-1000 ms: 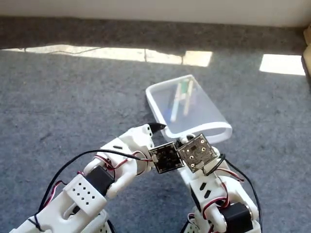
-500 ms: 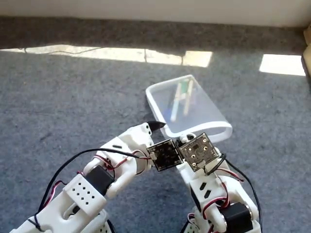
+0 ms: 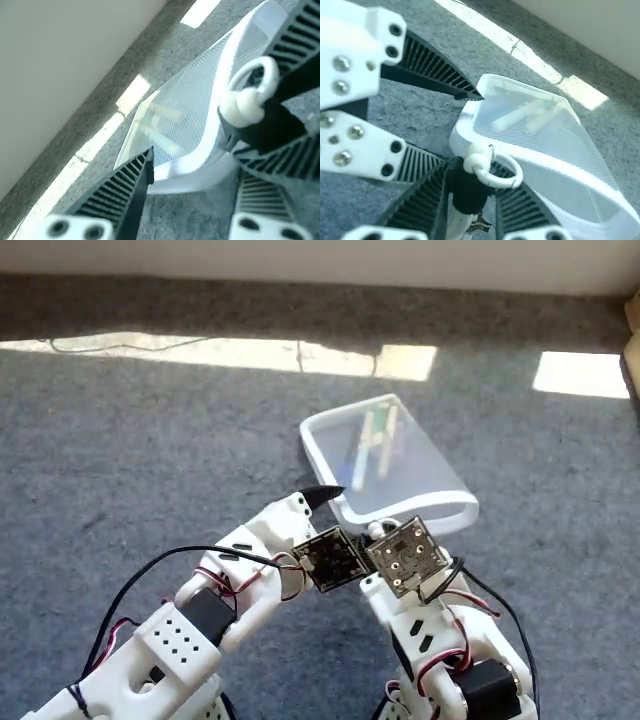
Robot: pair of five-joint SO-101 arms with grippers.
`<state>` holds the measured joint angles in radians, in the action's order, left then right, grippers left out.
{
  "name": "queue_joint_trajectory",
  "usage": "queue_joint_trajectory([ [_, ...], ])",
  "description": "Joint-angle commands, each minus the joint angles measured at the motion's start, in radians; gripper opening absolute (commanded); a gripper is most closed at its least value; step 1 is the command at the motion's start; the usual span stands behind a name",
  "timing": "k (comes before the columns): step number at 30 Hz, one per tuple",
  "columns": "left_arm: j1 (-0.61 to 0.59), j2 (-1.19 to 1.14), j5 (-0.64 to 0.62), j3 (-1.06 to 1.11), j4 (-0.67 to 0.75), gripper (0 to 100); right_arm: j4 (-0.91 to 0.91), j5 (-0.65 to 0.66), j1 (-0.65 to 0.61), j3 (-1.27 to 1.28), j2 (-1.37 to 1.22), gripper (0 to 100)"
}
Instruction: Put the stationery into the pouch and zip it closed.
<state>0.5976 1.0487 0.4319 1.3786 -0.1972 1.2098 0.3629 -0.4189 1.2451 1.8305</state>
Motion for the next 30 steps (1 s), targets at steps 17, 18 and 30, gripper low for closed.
queue_joint_trajectory([
  [17, 0.061, 0.018, -0.006, 0.019, 0.026, 8, 0.031, -0.011, -0.039, -0.077, 0.005, 0.6],
  [18, 0.061, 0.019, -0.006, 0.019, 0.026, 6, 0.03, -0.011, -0.039, -0.077, 0.005, 0.6],
  [30, 0.051, 0.021, -0.006, 0.013, 0.025, 1, -0.088, -0.012, 0.163, -0.068, 0.005, 0.6],
])
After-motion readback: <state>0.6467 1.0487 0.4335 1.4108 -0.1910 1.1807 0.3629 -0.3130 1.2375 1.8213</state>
